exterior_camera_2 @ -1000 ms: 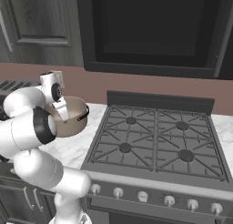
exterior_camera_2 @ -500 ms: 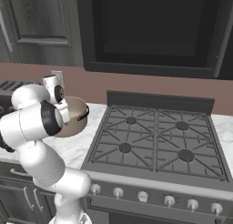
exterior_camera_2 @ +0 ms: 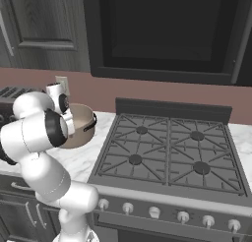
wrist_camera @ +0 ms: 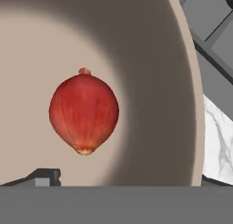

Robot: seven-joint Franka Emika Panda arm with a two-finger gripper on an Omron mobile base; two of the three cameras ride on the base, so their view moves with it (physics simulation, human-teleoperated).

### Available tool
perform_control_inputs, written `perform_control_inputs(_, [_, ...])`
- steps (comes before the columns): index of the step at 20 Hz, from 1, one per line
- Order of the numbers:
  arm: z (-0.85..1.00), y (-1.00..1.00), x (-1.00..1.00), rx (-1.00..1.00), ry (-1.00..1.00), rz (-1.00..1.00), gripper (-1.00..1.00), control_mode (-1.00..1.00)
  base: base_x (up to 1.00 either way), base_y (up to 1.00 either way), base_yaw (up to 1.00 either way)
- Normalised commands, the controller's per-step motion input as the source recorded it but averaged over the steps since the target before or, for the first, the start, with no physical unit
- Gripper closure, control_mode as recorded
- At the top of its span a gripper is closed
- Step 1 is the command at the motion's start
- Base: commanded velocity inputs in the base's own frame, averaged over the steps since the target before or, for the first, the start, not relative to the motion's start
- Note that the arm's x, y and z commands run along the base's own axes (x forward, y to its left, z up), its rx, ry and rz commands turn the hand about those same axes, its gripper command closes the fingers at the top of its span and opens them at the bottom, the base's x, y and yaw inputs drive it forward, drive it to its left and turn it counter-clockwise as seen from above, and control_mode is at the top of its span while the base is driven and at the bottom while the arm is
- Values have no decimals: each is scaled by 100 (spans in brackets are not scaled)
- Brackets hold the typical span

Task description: Turn on the sink faucet. Then move the onion from the counter to the sink. Turn off the sink. Move the vegetable from the sink to the pot next to the stove. Finally move the pot to the front left burner.

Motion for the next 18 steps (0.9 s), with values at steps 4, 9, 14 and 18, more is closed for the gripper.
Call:
perform_control_inputs(4, [-23,0,-1,0,0,-2,100,-100,0,0,0])
perform_control_inputs(9, [-4,0,0,0,0,0,100,-100,0,0,0])
perform_control_inputs(14, [-4,0,-13,0,-9,-2,100,-100,0,0,0])
perform_control_inputs(18, [5,-10,-43,0,-15,-9,100,-100,0,0,0])
